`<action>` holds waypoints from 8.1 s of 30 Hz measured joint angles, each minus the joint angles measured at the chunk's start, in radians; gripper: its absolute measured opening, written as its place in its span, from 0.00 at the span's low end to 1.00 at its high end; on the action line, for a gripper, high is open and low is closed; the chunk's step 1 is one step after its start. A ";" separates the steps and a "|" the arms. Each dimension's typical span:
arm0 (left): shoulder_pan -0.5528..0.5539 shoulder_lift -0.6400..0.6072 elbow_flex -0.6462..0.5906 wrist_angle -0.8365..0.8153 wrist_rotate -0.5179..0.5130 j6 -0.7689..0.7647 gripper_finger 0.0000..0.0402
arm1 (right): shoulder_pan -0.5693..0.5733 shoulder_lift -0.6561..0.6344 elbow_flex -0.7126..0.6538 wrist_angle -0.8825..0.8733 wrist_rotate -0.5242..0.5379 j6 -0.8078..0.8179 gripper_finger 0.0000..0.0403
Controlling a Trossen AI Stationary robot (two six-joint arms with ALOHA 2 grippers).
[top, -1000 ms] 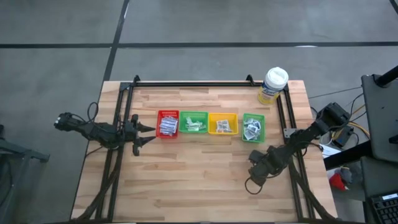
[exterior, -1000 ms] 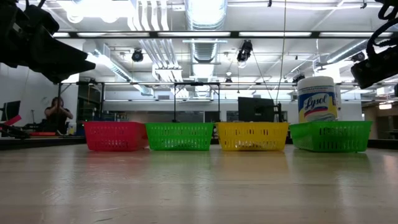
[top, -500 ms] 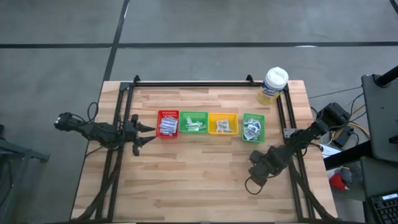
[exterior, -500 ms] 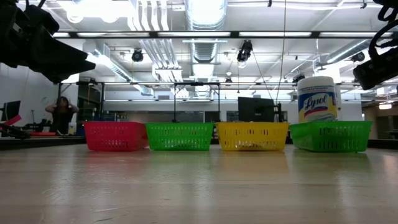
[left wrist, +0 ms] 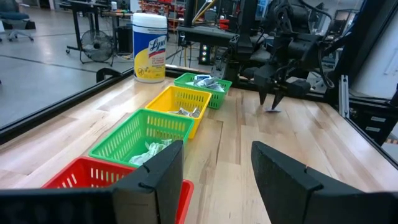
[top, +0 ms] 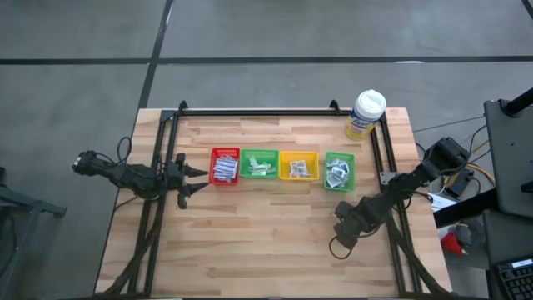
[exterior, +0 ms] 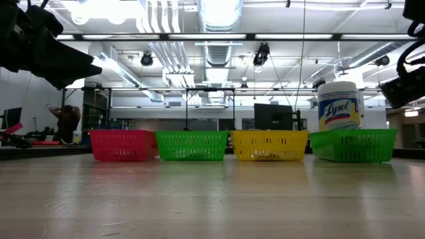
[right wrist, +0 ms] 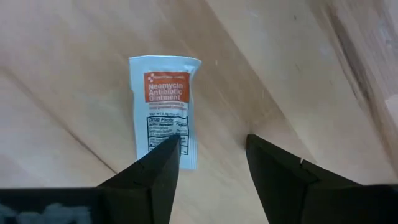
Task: Pick & Place First Aid Supplies
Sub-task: Put the orange ointment pack into the yellow bin
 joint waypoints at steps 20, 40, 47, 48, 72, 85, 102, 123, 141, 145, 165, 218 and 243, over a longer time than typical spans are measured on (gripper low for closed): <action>0.000 0.000 0.000 0.000 0.000 0.000 0.47 | -0.001 -0.005 -0.058 0.033 -0.014 0.044 0.23; 0.000 0.000 0.000 0.000 0.000 0.000 0.47 | 0.001 0.002 0.005 -0.074 0.033 0.039 0.02; 0.000 0.000 0.000 0.000 0.000 0.000 0.47 | 0.001 0.001 0.009 -0.071 0.054 0.040 0.02; 0.000 0.000 0.000 0.000 0.000 0.000 0.47 | 0.001 0.001 0.009 -0.071 0.055 0.039 0.02; 0.000 0.000 0.000 0.000 0.000 0.000 0.47 | 0.000 -0.142 0.014 -0.027 0.163 0.042 0.02; 0.000 0.000 0.000 0.000 0.000 0.000 0.47 | 0.000 -0.076 0.011 -0.027 0.130 0.036 0.02; 0.000 0.000 0.000 0.000 0.000 0.000 0.47 | 0.000 -0.065 0.011 -0.004 0.108 -0.082 0.12; 0.000 0.000 0.000 0.001 0.000 0.000 0.47 | -0.009 -0.054 0.061 0.102 0.109 -0.236 0.27; 0.000 0.000 0.000 0.002 0.000 0.000 0.47 | -0.011 -0.050 0.134 0.071 0.109 -0.251 0.21; 0.000 0.000 0.000 0.002 0.000 0.000 0.47 | -0.011 -0.050 0.136 0.072 0.109 -0.310 0.20; 0.000 0.000 0.000 0.002 0.000 0.000 0.47 | -0.011 -0.050 0.136 0.098 0.111 -0.319 0.21; 0.000 0.003 0.000 0.002 0.000 0.000 0.47 | -0.016 0.363 0.528 -0.333 0.126 -0.460 0.20; 0.000 0.003 0.000 0.002 0.000 0.000 0.47 | -0.018 0.363 0.422 -0.337 0.138 -0.396 0.49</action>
